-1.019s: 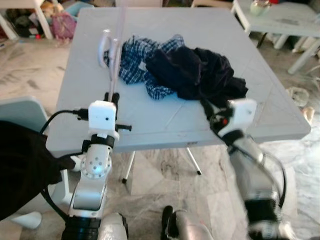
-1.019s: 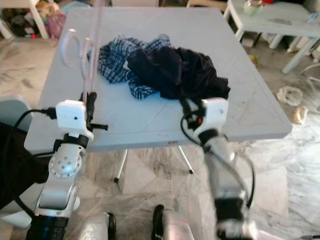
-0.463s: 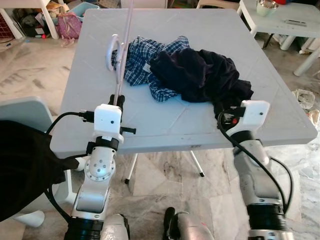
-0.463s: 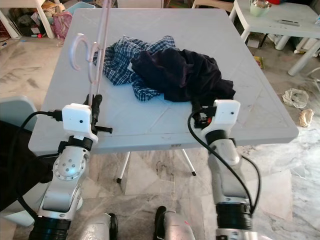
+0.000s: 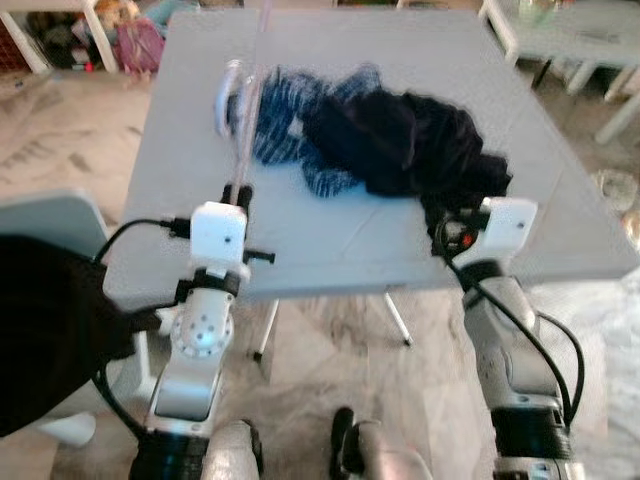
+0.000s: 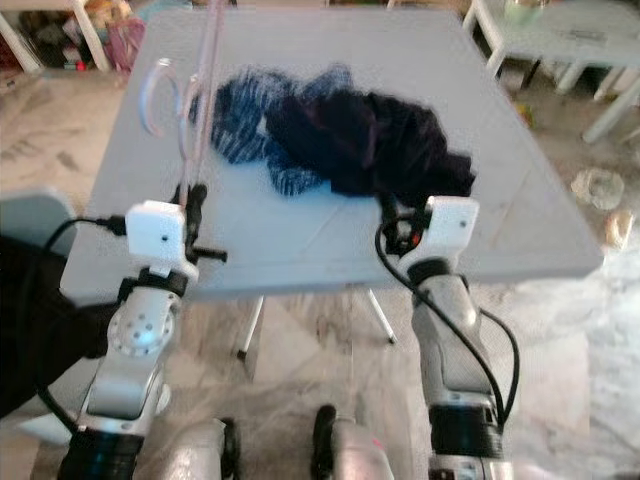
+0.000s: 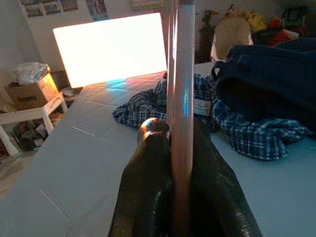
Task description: Hang hanger
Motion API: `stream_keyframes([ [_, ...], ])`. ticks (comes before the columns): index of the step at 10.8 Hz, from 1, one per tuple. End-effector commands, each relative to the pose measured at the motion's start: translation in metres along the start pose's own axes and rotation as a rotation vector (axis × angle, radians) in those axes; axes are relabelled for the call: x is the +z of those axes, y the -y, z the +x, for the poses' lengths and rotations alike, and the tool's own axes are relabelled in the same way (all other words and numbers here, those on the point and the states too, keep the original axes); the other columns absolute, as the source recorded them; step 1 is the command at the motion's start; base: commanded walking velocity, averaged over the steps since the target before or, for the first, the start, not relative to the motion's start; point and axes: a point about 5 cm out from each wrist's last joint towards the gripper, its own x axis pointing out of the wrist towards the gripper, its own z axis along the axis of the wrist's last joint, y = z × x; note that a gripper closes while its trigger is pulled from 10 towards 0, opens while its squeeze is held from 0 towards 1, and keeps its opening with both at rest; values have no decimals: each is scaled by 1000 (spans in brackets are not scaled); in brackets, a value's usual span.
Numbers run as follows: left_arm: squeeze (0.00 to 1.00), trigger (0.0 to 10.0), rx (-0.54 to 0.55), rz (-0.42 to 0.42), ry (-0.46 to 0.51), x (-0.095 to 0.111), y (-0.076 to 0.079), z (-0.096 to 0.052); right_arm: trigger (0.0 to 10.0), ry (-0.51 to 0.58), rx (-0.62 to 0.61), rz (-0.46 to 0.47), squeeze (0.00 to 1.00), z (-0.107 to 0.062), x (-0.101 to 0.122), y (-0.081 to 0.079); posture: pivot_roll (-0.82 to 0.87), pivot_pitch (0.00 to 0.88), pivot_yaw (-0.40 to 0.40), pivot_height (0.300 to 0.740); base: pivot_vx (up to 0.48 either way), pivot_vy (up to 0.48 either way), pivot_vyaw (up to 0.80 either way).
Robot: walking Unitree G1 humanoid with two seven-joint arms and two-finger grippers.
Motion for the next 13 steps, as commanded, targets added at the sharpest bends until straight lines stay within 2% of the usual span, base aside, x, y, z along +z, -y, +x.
stream_keyframes([
  [1, 0, 10000, -18, -2, -139, -26, 2, -12, 10000, -11, 14, 8, 0, -1, -3, -1, 20, 178, -33, 740, -311, 0, 0],
  [2, 0, 10000, -18, -4, -140, -27, 3, -12, 10000, 13, -26, -14, 0, -4, -5, 1, 21, 177, -36, 740, -349, 0, 0],
  [4, 0, 10000, -13, -6, -142, -27, 2, -12, 10000, -22, 52, 89, 0, -11, -9, 1, 21, 177, -37, 740, -347, 0, 0],
  [6, 0, 10000, -18, -7, -142, -27, 3, -11, 10000, -28, 31, 60, 0, -9, -11, 5, 18, 172, -36, 740, -347, 0, 0],
  [7, 0, 10000, -23, -8, -143, -28, 4, -11, 10000, -58, 48, -36, 0, -9, -15, 0, 16, 171, -36, 740, -341, 0, 0],
  [8, 0, 10000, -29, -8, -146, -29, 5, -11, 10000, -69, 106, -2, 0, -13, -18, -8, 14, 168, -37, 740, -337, 0, 0],
  [11, 0, 10000, -30, -13, -150, -29, 7, -12, 10000, -88, 55, -49, 0, -14, -22, -1, 12, 180, -40, 740, -209, 0, 0],
  [13, 0, 10000, -41, -69, -188, -33, 7, -11, 10000, -78, 27, -50, 0, -11, -19, 5, 12, 178, -42, 740, 0, 202, 0],
])
